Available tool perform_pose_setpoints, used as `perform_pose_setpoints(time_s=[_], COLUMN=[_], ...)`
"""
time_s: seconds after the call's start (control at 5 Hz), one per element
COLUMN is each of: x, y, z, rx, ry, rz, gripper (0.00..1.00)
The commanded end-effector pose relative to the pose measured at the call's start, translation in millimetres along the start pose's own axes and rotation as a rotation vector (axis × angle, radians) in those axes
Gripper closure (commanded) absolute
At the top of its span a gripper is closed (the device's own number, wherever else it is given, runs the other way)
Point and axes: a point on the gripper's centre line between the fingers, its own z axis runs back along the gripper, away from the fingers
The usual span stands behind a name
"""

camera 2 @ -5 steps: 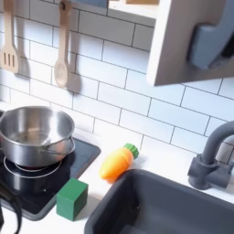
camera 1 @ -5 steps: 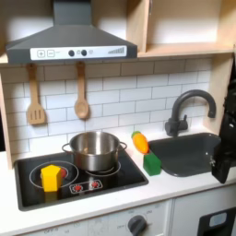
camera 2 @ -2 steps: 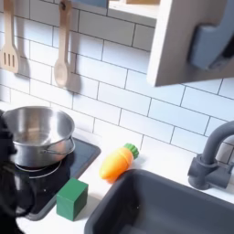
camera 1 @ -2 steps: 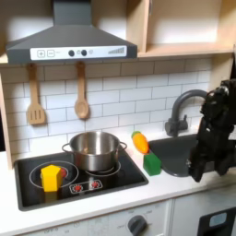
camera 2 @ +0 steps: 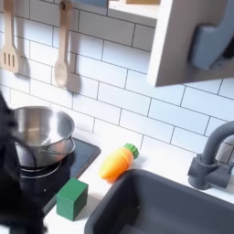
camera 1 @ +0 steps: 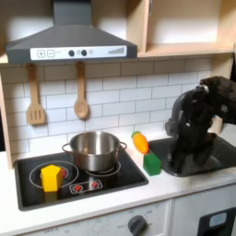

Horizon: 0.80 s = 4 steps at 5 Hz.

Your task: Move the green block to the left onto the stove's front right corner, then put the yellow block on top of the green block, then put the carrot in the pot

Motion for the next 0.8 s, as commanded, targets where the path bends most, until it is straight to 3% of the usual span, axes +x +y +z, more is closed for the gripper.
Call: perform_pose_setpoints(time_s=[0.0, 0.6], x=[38.9, 68.8], y=[14.6, 34.2], z=[17.1, 39.2], rx=[-0.003, -0.017], ry=[-0.115, -0.266], rz=[0.037, 0.059], gripper=[0.0, 0.0])
